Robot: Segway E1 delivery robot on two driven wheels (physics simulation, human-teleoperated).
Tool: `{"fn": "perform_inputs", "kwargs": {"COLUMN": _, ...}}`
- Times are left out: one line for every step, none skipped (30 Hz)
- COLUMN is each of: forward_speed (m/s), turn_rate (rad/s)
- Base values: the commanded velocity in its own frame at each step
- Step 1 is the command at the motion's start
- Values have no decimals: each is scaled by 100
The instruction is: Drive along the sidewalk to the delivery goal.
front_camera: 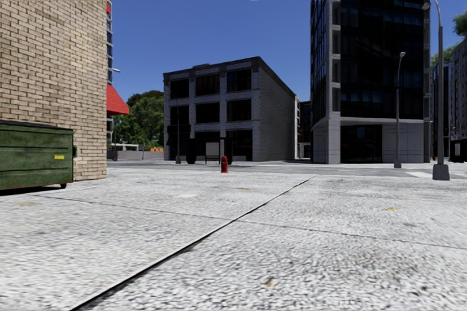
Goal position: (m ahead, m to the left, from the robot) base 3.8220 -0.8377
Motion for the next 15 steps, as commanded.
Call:
{"fn": "perform_inputs", "kwargs": {"forward_speed": 138, "turn_rate": 0}}
{"fn": "perform_inputs", "kwargs": {"forward_speed": 138, "turn_rate": 0}}
{"fn": "perform_inputs", "kwargs": {"forward_speed": 138, "turn_rate": 0}}
{"fn": "perform_inputs", "kwargs": {"forward_speed": 138, "turn_rate": 0}}
{"fn": "perform_inputs", "kwargs": {"forward_speed": 138, "turn_rate": 0}}
{"fn": "perform_inputs", "kwargs": {"forward_speed": 138, "turn_rate": 0}}
{"fn": "perform_inputs", "kwargs": {"forward_speed": 138, "turn_rate": 0}}
{"fn": "perform_inputs", "kwargs": {"forward_speed": 138, "turn_rate": 0}}
{"fn": "perform_inputs", "kwargs": {"forward_speed": 138, "turn_rate": 0}}
{"fn": "perform_inputs", "kwargs": {"forward_speed": 138, "turn_rate": 0}}
{"fn": "perform_inputs", "kwargs": {"forward_speed": 138, "turn_rate": 0}}
{"fn": "perform_inputs", "kwargs": {"forward_speed": 138, "turn_rate": 0}}
{"fn": "perform_inputs", "kwargs": {"forward_speed": 138, "turn_rate": 0}}
{"fn": "perform_inputs", "kwargs": {"forward_speed": 138, "turn_rate": 0}}
{"fn": "perform_inputs", "kwargs": {"forward_speed": 138, "turn_rate": 0}}
